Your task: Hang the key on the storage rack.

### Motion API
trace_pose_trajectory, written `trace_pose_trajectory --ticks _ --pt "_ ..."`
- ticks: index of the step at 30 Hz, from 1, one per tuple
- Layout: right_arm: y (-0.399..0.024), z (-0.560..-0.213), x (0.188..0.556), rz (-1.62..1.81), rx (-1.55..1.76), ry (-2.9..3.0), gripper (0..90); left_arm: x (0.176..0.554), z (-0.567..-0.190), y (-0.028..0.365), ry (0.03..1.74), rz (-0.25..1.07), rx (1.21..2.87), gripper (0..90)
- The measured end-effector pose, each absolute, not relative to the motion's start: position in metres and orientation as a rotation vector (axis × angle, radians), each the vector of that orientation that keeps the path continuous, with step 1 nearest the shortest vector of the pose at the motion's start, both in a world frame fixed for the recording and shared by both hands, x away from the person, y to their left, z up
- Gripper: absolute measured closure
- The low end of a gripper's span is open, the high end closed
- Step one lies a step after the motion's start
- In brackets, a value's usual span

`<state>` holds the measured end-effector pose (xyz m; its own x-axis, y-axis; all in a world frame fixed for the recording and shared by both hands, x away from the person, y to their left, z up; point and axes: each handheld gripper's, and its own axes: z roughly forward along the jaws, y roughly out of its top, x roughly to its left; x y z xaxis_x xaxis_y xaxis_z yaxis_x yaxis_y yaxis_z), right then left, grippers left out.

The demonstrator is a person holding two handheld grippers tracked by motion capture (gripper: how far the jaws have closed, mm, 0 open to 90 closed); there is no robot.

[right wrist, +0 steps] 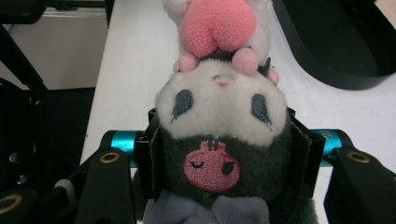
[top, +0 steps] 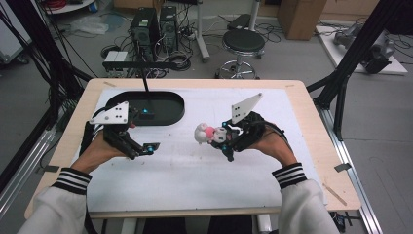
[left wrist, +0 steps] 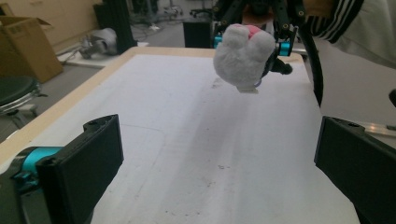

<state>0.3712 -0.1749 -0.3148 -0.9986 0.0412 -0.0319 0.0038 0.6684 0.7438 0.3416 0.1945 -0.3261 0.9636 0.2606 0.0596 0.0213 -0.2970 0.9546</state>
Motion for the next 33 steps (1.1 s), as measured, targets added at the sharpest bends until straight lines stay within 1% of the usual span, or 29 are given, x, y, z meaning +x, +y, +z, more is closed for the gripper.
trace_pose_trajectory --ticks 9,23,30,32,33 --pt "-0.157 -0.318 0.374 1.276 -0.018 2.854 42.2 0.347 -0.327 0.169 0.147 0.194 1.916 1.7" --pt "-0.144 -0.324 0.374 1.279 -0.050 2.903 42.2 0.354 -0.332 0.130 0.069 0.134 1.978 2.9" --pt "-0.136 -0.326 0.374 1.284 -0.059 2.925 42.2 0.354 -0.336 0.119 0.049 0.104 2.003 3.3" --pt "-0.134 -0.327 0.374 1.279 -0.062 2.934 42.2 0.354 -0.337 0.118 0.038 0.093 2.017 10.8" --pt "-0.134 -0.327 0.374 1.279 -0.062 2.934 42.2 0.354 -0.337 0.117 0.035 0.095 2.027 10.8"
